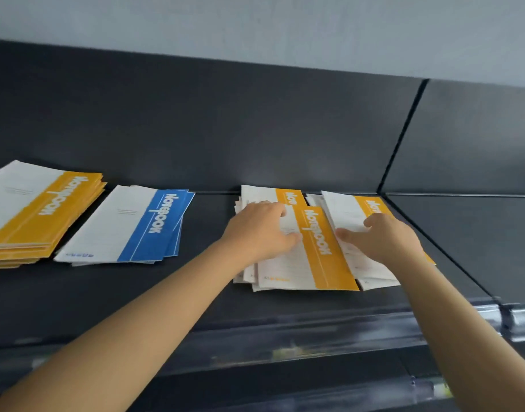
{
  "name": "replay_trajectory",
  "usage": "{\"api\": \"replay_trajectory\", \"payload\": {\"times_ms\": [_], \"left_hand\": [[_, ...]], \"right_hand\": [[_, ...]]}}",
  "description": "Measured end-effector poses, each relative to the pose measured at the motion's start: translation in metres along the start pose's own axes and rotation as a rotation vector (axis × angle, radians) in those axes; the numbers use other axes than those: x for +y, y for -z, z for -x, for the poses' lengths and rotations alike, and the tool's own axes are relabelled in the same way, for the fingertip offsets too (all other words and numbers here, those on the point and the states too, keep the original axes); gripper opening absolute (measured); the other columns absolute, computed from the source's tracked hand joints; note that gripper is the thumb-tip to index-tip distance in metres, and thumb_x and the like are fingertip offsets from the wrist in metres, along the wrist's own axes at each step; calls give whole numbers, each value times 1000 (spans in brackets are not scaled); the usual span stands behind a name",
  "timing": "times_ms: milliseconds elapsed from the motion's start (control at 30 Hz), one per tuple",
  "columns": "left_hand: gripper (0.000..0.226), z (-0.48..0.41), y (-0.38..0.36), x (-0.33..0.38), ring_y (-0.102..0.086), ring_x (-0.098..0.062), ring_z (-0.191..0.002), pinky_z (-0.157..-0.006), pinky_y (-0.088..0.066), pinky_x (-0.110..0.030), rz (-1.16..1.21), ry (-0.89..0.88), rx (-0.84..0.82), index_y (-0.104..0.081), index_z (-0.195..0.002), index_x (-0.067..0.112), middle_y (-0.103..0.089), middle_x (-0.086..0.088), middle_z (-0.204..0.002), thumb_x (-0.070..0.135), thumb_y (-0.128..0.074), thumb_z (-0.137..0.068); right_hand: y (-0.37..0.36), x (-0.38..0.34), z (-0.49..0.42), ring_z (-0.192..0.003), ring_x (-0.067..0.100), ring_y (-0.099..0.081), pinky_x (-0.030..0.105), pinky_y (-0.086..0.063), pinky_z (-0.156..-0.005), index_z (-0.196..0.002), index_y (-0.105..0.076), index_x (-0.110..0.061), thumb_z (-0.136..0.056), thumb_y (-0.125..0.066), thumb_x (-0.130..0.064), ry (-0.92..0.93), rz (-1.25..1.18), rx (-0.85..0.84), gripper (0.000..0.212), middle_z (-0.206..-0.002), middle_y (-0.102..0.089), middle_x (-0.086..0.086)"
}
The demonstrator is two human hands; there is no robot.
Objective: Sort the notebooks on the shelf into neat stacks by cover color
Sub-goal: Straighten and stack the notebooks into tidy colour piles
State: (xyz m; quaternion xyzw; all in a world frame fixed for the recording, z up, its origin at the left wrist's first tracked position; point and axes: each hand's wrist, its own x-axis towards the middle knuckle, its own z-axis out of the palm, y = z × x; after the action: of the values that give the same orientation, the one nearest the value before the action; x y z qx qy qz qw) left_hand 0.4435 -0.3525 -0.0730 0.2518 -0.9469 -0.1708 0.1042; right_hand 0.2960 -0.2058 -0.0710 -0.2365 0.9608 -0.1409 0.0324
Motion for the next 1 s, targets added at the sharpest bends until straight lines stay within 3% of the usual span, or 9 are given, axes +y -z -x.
{"api": "replay_trajectory", "payload": {"times_ms": [100,233,400,500,600,667,767,867,1000], "left_hand": [[50,-14,-14,31,-53,-19,-116,-92,-49,-39,-3,-20,-30,-56,-123,18,-58,4,-126,54,-59,-88],[48,-33,-31,56,-52,-24,-113,-89,-47,-38,-100,4,-51,-59,-106,15,-61,-1,-117,58,-58,-86],[64,-40,-30,47,-43,-26,-122,-96,-36,-41,-199,90,-73,-57,-120,21,-54,0,-128,72,-54,-80],[78,-36,-15,32,-39,-27,-129,-99,-34,-42,-205,205,-108,-52,-127,22,-51,0,-134,78,-56,-74],[90,-31,1,12,-39,-27,-130,-90,-40,-38,-169,329,-105,-47,-134,16,-48,-4,-138,76,-64,-69],[86,-29,8,6,-45,-26,-123,-81,-41,-33,-138,369,-90,-50,-131,13,-51,-7,-134,70,-69,-69],[66,-27,12,3,-51,-24,-113,-80,-43,-31,-43,400,-70,-51,-131,14,-53,-6,-130,47,-74,-79],[62,-31,15,-9,-54,-23,-103,-86,-50,-36,96,456,-41,-46,-133,14,-54,-6,-127,28,-75,-79],[25,-37,19,-33,-53,-22,-87,-82,-50,-38,347,498,76,-53,-92,18,-55,-6,-96,11,-73,-78]], "right_hand": [[-3,18,-13,-104,29,-53,38,-49,-82,-118,-49,-10,-59,-48,-90,-67,61,-24,100,-114,-59,7],[3,36,-23,-117,32,-49,48,-46,-95,-137,-37,-9,-39,-57,-93,-160,-46,-84,130,-128,-52,11],[7,46,-22,-128,33,-35,45,-36,-101,-136,-37,-5,-53,-65,-82,-121,39,21,117,-136,-42,15],[10,44,-25,-116,31,-46,40,-43,-86,-129,-39,-4,-67,-78,-56,-64,-56,92,90,-129,-45,14],[19,40,-34,-76,23,-57,30,-44,-58,-106,-58,-6,-83,-70,-27,12,-406,139,33,-96,-63,7],[24,31,-37,-69,18,-60,27,-47,-54,-100,-64,-8,-89,-66,-19,23,-787,20,16,-84,-66,3],[24,10,-32,-78,17,-65,24,-51,-54,-109,-61,-6,-89,-66,-11,24,-1064,-273,22,-95,-68,7],[14,-12,-31,-82,20,-69,27,-57,-55,-118,-57,-4,-85,-68,-6,56,-1044,-451,35,-103,-68,10],[5,-34,-40,-84,24,-68,35,-60,-70,-113,-56,-11,-81,-75,-28,71,-755,-453,40,-103,-65,8]]}}
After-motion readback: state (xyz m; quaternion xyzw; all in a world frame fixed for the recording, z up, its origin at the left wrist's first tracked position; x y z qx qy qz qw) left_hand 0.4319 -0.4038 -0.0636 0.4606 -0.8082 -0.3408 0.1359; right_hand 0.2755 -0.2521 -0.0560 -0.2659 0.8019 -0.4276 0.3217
